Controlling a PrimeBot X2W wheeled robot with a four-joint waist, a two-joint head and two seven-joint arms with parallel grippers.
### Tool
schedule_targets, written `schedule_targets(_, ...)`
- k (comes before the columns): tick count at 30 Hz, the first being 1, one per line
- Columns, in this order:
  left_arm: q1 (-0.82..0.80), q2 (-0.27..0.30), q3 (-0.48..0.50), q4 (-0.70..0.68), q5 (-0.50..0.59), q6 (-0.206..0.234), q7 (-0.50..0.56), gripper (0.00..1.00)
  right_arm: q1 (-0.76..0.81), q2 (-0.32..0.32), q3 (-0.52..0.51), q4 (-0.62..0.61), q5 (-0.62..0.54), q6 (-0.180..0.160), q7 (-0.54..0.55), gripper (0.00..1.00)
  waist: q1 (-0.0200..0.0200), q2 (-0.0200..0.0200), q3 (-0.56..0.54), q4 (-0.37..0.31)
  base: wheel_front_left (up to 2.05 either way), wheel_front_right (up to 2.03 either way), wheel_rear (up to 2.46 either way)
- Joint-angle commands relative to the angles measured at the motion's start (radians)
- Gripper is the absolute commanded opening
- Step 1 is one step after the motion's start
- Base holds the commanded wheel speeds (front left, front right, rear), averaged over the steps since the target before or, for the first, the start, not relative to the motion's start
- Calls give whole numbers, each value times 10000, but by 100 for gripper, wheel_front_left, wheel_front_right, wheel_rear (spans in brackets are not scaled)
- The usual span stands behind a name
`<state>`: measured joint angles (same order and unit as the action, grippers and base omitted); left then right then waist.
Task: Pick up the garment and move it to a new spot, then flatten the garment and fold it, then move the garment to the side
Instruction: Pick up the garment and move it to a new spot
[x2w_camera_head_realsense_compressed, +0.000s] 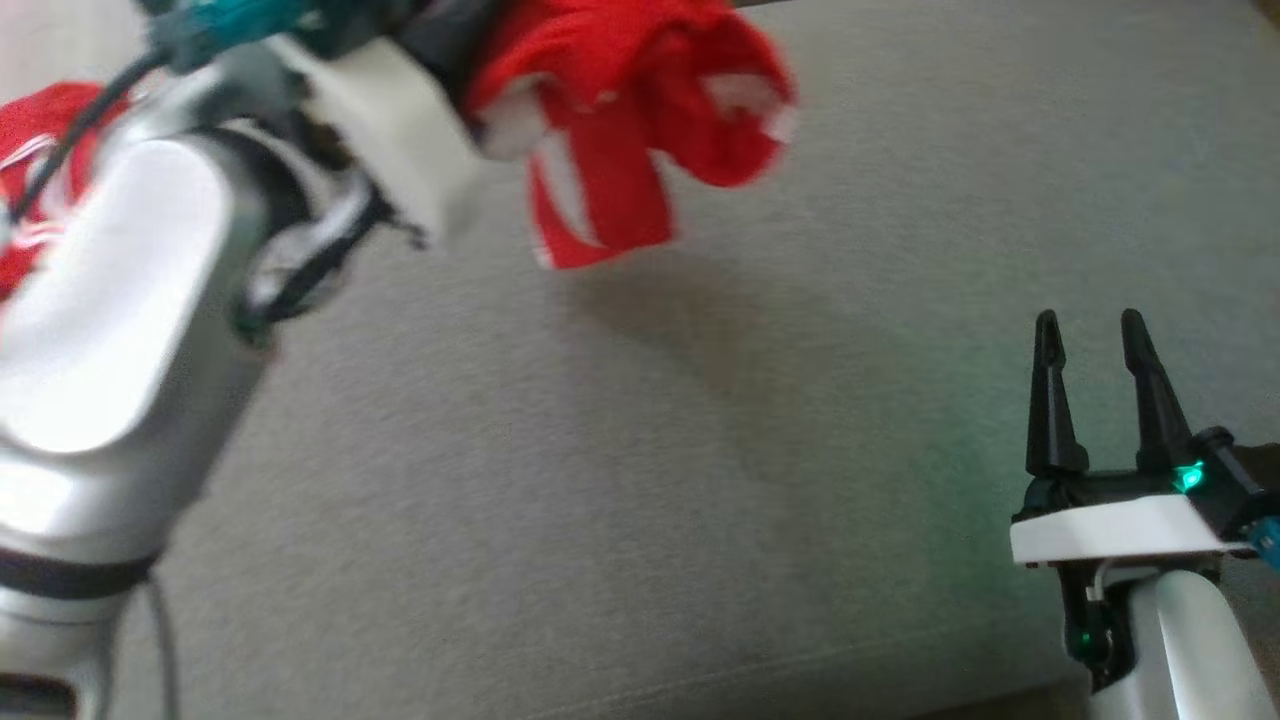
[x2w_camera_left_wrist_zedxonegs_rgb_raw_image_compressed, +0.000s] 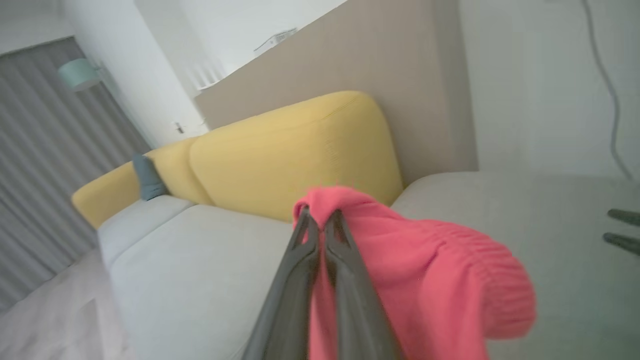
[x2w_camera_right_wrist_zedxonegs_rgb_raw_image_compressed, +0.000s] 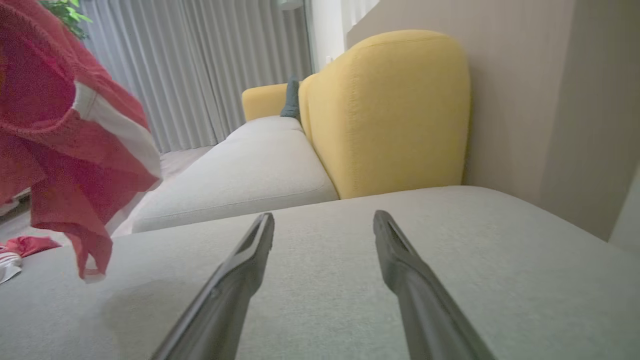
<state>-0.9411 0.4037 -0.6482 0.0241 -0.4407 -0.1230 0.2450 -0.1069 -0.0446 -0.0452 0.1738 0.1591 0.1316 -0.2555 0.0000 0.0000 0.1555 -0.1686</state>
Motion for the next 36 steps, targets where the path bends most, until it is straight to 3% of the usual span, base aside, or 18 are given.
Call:
schedule_targets(1, -557, 165, 405, -300, -92, 106, 24, 0, -72, -56, 237, -347, 61, -9, -63, 100, 0, 0, 35, -460, 0, 0, 0)
schedule_targets(5, -87, -564, 269, 172, -513, 443, -93, 0, -132, -56, 370, -356, 265, -9, -63, 100, 0, 0, 333, -869, 0, 0, 0)
schedule_targets(10, 1178, -1172, 275, 1745, -905, 964, -944, 0, -237, -56, 501, -359, 449, -9, -63, 100, 0, 0, 692, -1106, 0, 0, 0)
schedule_targets(19, 2929, -1348, 505, 4911, -893, 1789, -2894, 0, -298, -56, 582, -377, 447, -9, -63, 100, 0, 0, 995, -960, 0, 0, 0)
schedule_targets(20, 3009, -1385, 582, 5091, -907, 1871, -3174, 17, -297, -56, 566, -381, 429, -9, -63, 100, 0, 0, 999, -897, 0, 0, 0)
schedule_targets(23, 3212, -1564, 724, 5528, -1068, 1846, -3812, 100, -290, -56, 562, -386, 363, -9, -63, 100, 0, 0, 971, -676, 0, 0, 0)
schedule_targets(29, 3585, -1796, 911, 5808, -1161, 1742, -4799, 100, -307, -56, 440, -419, 193, -9, -63, 100, 0, 0, 740, -178, 0, 0, 0)
schedule_targets(36, 4239, -1885, 1135, 5282, -855, 1806, -5052, 100, -228, -56, 221, -321, -64, -9, -63, 100, 0, 0, 242, 305, 0, 0, 0)
